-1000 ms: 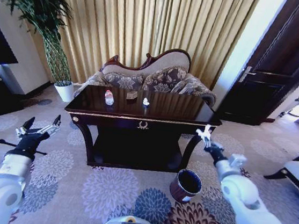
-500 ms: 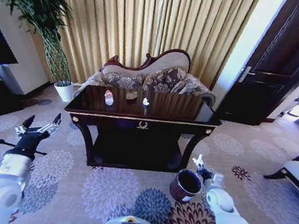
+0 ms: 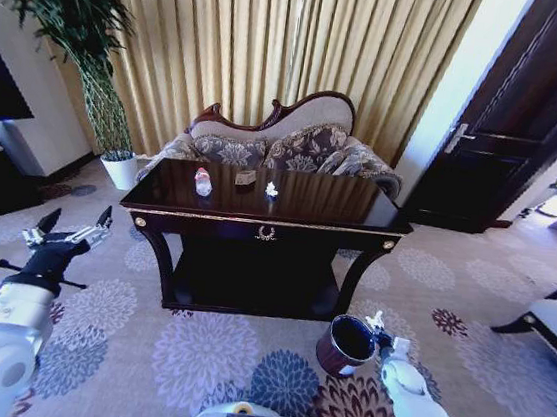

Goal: Move to the front of the table and place the trash on the table into the trash bin.

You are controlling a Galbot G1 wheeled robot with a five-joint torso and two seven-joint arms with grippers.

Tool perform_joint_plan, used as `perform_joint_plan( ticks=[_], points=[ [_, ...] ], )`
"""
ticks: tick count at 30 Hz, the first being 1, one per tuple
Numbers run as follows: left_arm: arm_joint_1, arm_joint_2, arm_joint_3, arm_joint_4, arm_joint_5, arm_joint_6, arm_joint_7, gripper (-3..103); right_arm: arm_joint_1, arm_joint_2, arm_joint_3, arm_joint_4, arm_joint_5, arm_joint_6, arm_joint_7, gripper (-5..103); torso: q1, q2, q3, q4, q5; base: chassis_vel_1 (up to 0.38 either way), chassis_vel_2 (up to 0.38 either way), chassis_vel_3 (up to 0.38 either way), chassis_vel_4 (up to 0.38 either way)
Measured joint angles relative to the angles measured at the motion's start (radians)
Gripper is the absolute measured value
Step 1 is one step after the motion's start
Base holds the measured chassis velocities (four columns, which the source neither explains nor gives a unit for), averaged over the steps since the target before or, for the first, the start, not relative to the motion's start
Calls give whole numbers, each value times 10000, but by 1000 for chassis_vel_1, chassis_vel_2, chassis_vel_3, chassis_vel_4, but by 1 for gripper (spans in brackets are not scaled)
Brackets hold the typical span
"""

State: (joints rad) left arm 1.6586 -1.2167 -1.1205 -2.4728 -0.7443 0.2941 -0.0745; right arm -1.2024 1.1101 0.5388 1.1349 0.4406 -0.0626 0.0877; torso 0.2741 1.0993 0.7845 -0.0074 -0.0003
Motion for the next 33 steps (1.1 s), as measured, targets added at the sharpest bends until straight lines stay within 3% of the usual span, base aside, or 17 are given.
perform_joint_plan(
  ticks=[1, 7, 13, 17, 18, 23, 25, 27, 29, 33],
  points=[
    [0, 12, 0, -3, -8, 1, -4, 100, 3, 35, -1, 16, -74, 2, 13, 0, 0, 0, 0, 1, 0, 0, 0, 0, 0],
    [67, 117, -153, -25, -140, 3, -14, 100, 58, 43, 5, -103, -405, 2, 158, 27, 0, 0, 0, 0, 1, 0, 0, 0, 0],
    [85, 239, -189, 56, -197, 3, -50, 100, -43, 17, 32, -12, -448, -8, 168, 42, 0, 1, 0, 0, 0, 0, 0, 0, 0],
    [37, 264, -185, 83, -211, 0, -122, 100, -144, 13, 74, 241, -461, -38, 176, 65, 0, 0, 0, 0, 0, 0, 0, 0, 0],
    [37, 264, -185, 83, -211, 0, -122, 100, -144, 13, 74, 241, -461, -38, 176, 65, 0, 0, 0, 0, 0, 0, 0, 0, 0],
    [11, 260, -187, 83, -245, -5, -122, 100, -162, 9, 84, 401, -453, -73, 191, 86, -1, 0, 0, 1, 0, 0, 0, 0, 0],
    [1, 263, -189, 83, -249, -6, -122, 100, -168, 4, 85, 426, -451, -76, 191, 86, 0, 1, 0, 1, 0, 0, 0, 0, 0],
    [-24, 271, -206, 82, -275, -7, -123, 100, -188, -26, 104, 498, -423, -97, 197, 96, 0, 1, 0, 0, 0, 0, 0, 0, 0],
    [-24, 266, -215, 66, -309, 1, -128, 100, -213, -47, 120, 551, -387, -133, 201, 100, 0, 0, 0, 1, 0, 0, 0, 0, 0],
    [-8, 246, -216, 40, -361, 59, -136, 100, -292, -63, 154, 648, -310, -319, 202, 100, 0, 0, 0, 0, 0, 0, 0, 0, 0]
  ],
)
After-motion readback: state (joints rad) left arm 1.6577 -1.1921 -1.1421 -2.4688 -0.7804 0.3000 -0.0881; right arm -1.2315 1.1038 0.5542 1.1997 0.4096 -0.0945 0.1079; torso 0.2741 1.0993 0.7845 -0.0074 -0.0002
